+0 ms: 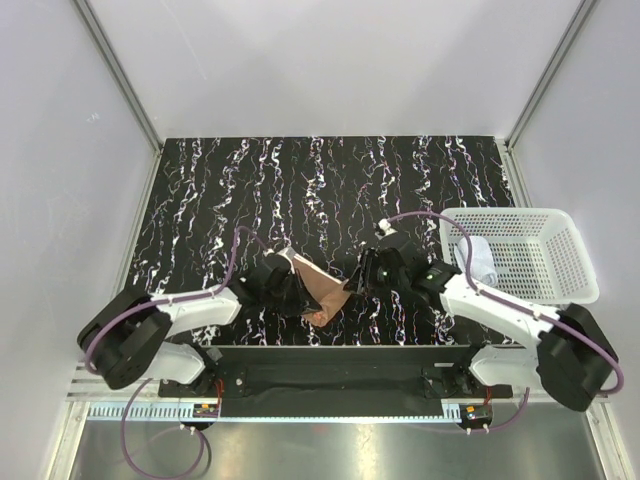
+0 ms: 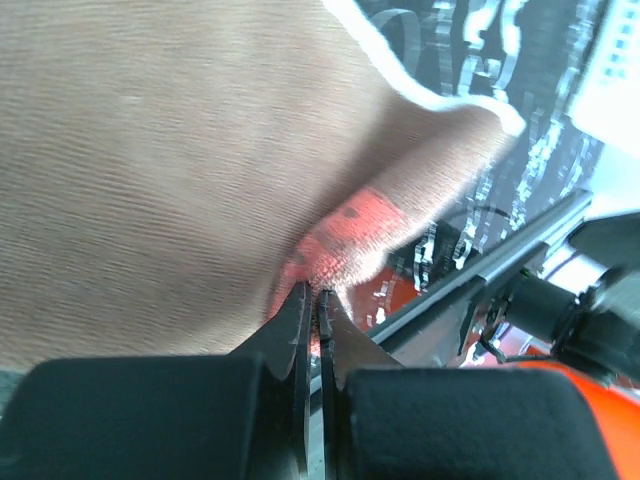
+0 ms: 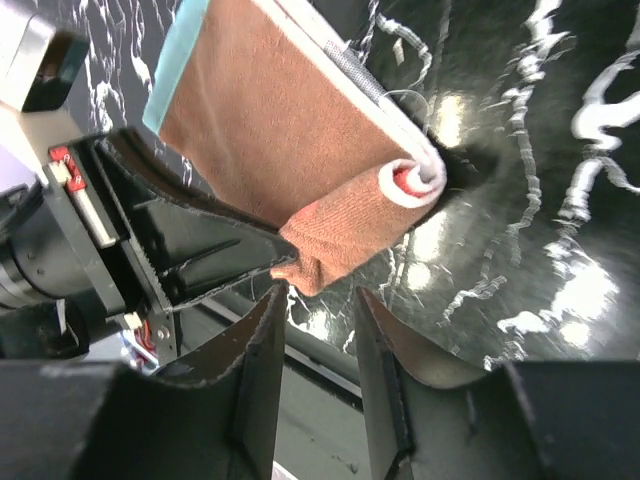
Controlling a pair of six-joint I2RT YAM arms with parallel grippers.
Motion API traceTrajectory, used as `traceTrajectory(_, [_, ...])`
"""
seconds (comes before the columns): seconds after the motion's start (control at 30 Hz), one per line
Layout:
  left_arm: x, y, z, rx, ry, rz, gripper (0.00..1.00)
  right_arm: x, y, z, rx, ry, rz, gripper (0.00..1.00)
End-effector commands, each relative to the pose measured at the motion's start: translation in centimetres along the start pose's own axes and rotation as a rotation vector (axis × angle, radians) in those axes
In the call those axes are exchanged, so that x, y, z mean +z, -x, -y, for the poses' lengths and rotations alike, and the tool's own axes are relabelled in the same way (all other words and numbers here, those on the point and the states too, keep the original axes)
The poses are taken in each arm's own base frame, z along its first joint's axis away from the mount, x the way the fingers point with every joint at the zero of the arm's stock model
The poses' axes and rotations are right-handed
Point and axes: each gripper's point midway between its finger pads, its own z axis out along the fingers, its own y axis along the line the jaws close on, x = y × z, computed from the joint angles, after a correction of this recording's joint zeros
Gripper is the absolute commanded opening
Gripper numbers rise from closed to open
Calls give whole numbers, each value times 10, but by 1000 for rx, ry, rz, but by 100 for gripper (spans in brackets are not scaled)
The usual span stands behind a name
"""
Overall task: Roll the towels
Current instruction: Roll the towel
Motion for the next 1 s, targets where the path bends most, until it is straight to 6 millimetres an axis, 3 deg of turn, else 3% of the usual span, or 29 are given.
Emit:
traceTrajectory(0.0, [4, -6, -3, -54, 3, -57, 0, 10, 5, -39, -3, 207, 0, 39])
traceTrajectory(0.1, [6, -9, -9, -75, 14, -66, 0, 27, 4, -43, -14, 249, -9, 38])
traceTrajectory(0.33, [4, -12, -18, -83, 44, -74, 0, 68, 1, -30, -29, 200, -42, 38])
traceTrajectory(0.67, [-8, -10, -17, -90, 48, -58, 2, 98, -11, -1, -2, 235, -8, 36])
traceTrajectory(0.7, [-9, -9, -16, -77, 46, -54, 7, 105, -20, 8, 12, 225, -30, 36])
traceTrajectory(0.77, [-14, -10, -23, -69, 86, -46, 32, 110, -23, 7, 17, 254, -33, 36])
traceTrajectory(0.87, [-22, -2, -30, -34, 142, -3, 55, 118, -31, 18, 33, 247, -42, 35])
traceTrajectory(0.97, [-32, 8, -32, 12, 194, 40, 60, 120, -37, 25, 41, 243, -41, 35])
